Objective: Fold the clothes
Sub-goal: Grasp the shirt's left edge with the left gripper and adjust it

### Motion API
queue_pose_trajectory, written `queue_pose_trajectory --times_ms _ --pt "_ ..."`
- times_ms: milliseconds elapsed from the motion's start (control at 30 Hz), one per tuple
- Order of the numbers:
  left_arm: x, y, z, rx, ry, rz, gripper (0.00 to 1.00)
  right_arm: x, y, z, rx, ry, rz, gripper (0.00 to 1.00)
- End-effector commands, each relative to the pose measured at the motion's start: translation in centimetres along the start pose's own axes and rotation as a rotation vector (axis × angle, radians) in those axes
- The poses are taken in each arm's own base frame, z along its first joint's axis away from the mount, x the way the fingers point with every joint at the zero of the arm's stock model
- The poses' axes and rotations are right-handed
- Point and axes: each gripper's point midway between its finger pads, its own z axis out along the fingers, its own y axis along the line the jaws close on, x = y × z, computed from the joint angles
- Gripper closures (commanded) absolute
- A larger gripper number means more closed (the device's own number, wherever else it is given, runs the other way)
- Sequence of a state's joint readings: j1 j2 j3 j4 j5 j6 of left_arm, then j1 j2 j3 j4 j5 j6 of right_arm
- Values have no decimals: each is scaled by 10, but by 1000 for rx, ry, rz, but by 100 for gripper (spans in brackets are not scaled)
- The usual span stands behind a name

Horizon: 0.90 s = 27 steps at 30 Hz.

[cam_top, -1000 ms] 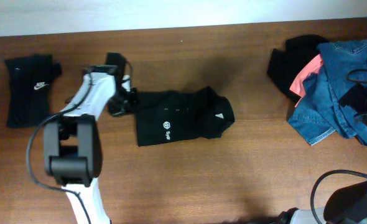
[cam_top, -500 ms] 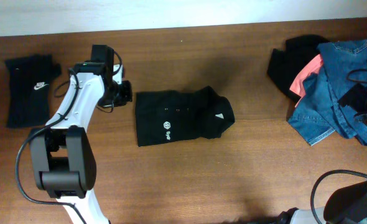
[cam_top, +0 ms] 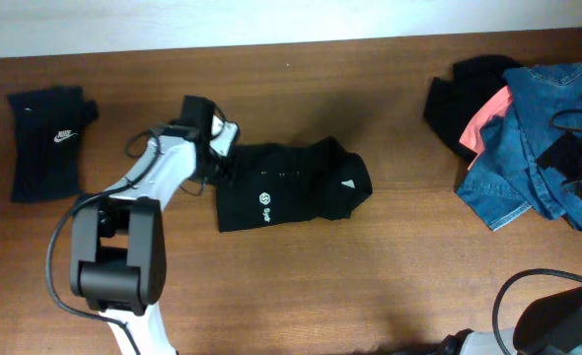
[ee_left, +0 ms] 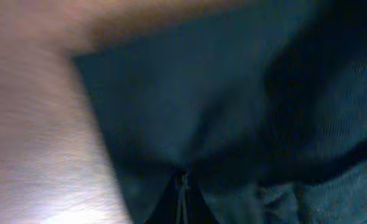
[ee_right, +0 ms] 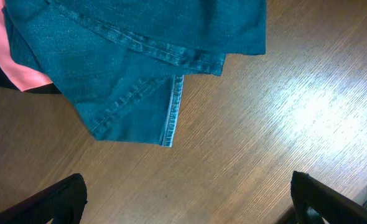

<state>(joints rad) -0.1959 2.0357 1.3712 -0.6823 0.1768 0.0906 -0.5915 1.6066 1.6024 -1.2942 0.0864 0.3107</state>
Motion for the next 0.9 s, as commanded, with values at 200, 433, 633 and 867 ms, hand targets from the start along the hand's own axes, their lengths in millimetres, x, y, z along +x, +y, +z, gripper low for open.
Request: queue_pose_trajectory --times_ms 200,433,633,867 --pt "65 -33 23 43 207 13 99 -2 -3 1 14 -3 9 1" --pt "129 -56 7 29 479 -182 99 -2 -3 1 14 -2 9 2" --pt "159 -120 -12 247 636 -199 100 -2 -3 1 14 -3 9 1" --pt "142 -155 -21 355 597 -158 100 -2 -3 1 13 -3 9 1"
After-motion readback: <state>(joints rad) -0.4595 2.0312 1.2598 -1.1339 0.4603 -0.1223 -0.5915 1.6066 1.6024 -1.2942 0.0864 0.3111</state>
